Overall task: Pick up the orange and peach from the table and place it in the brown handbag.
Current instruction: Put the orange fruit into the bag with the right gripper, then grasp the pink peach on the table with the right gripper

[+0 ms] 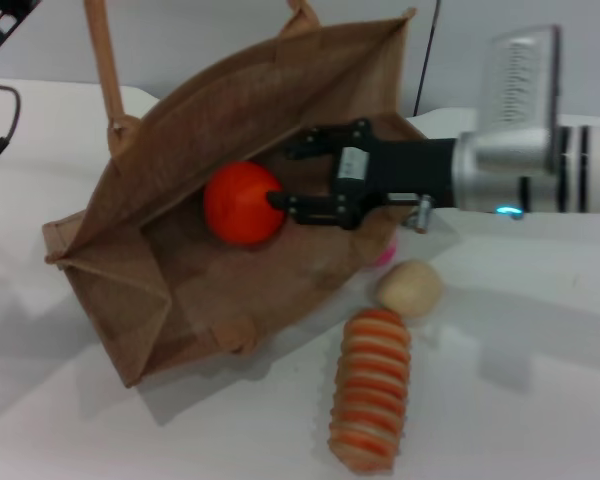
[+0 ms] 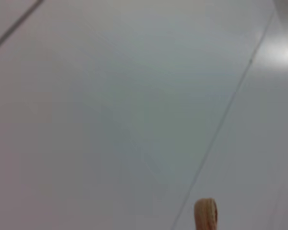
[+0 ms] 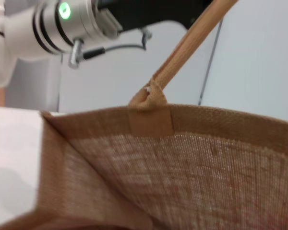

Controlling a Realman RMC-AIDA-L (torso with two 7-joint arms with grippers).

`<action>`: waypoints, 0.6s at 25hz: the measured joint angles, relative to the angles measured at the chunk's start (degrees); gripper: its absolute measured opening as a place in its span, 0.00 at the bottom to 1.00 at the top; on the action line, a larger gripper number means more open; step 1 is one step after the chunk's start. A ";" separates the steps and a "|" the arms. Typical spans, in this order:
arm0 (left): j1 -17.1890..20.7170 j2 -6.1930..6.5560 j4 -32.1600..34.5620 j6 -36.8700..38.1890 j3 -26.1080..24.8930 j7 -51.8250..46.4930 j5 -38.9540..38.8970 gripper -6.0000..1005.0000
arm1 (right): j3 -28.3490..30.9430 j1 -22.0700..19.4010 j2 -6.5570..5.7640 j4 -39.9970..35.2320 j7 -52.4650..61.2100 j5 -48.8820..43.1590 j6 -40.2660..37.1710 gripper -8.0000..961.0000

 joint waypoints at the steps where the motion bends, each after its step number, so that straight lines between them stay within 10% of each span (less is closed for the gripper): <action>1: 0.44 -0.10 0.00 0.17 -0.62 0.36 -0.07 0.11 | 0.01 -1.06 -0.03 -1.35 0.71 0.04 -2.33 0.65; 15: 3.62 -0.66 -1.40 0.94 -8.54 2.82 0.22 0.10 | -0.70 -12.83 -0.48 -15.93 9.96 4.57 -13.33 0.65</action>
